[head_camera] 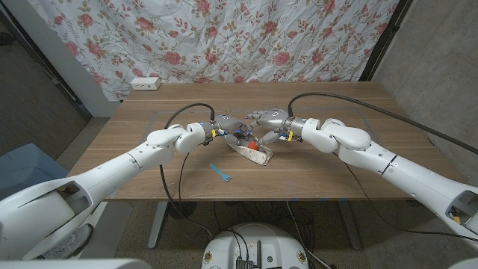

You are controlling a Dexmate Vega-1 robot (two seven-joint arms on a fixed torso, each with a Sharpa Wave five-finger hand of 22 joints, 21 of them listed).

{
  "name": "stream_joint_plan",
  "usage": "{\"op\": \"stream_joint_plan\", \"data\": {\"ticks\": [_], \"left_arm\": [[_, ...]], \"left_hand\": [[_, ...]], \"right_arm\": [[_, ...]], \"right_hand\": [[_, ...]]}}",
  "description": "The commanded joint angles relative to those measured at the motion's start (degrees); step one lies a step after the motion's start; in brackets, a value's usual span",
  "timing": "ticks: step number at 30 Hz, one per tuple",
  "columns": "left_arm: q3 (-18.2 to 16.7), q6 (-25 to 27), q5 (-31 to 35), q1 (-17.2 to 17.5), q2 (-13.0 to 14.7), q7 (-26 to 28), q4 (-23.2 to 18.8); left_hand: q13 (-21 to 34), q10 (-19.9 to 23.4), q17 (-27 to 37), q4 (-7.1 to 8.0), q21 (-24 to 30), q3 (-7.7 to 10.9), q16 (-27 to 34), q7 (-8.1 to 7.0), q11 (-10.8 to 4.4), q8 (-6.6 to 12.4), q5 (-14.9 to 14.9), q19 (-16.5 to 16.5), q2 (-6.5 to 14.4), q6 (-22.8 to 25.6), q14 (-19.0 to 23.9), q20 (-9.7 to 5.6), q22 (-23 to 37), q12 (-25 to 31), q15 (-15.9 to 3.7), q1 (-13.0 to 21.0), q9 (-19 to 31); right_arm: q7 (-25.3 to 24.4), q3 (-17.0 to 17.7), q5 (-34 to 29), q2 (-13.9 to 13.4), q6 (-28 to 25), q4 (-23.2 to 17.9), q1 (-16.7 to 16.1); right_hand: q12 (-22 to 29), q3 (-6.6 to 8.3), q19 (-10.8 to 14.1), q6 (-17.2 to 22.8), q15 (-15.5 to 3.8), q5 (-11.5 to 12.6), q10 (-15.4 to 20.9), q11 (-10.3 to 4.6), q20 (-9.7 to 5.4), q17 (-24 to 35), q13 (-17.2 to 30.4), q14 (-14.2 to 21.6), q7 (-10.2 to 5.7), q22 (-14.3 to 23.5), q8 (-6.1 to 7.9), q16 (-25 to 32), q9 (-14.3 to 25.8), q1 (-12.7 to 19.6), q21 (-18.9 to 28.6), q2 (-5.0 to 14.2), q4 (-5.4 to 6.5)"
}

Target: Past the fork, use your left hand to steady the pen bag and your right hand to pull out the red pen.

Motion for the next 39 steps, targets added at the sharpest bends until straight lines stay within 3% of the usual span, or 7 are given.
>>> {"op": "stream_joint_plan", "data": {"ticks": [1,39], "left_arm": [[0.19,-0.15,0.39,-0.19,-0.16,0.53,0.26],[0.21,-0.16,0.55,0.04,-0.17,0.69,0.03]], "left_hand": [[0.16,-0.22,0.13,-0.14,0.37,-0.22,0.30,0.03,0.09,0.31,-0.03,-0.24,0.15,0.08,-0.04,0.05,0.08,0.22,-6.71,-0.34,0.14],[0.16,-0.07,0.12,-0.16,0.46,-0.76,0.39,0.08,0.09,0.33,-0.04,-0.23,0.44,0.20,0.15,0.28,0.09,0.32,-6.69,-0.70,0.13]], "right_arm": [[-0.63,-1.59,-0.74,0.82,1.18,2.27,1.29],[1.38,-5.28,-2.67,2.19,3.68,7.34,5.17]], "right_hand": [[0.24,-0.12,-0.14,0.28,0.10,0.56,-0.51,-0.10,0.12,0.25,0.21,0.08,0.19,0.01,0.06,0.46,0.19,0.29,0.17,-0.75,0.04],[0.27,-0.53,-0.81,-0.73,0.39,1.44,-2.52,-0.23,-0.49,0.01,0.26,-0.74,0.18,0.00,-0.60,0.32,0.22,2.71,0.06,-2.17,-0.64]]}}
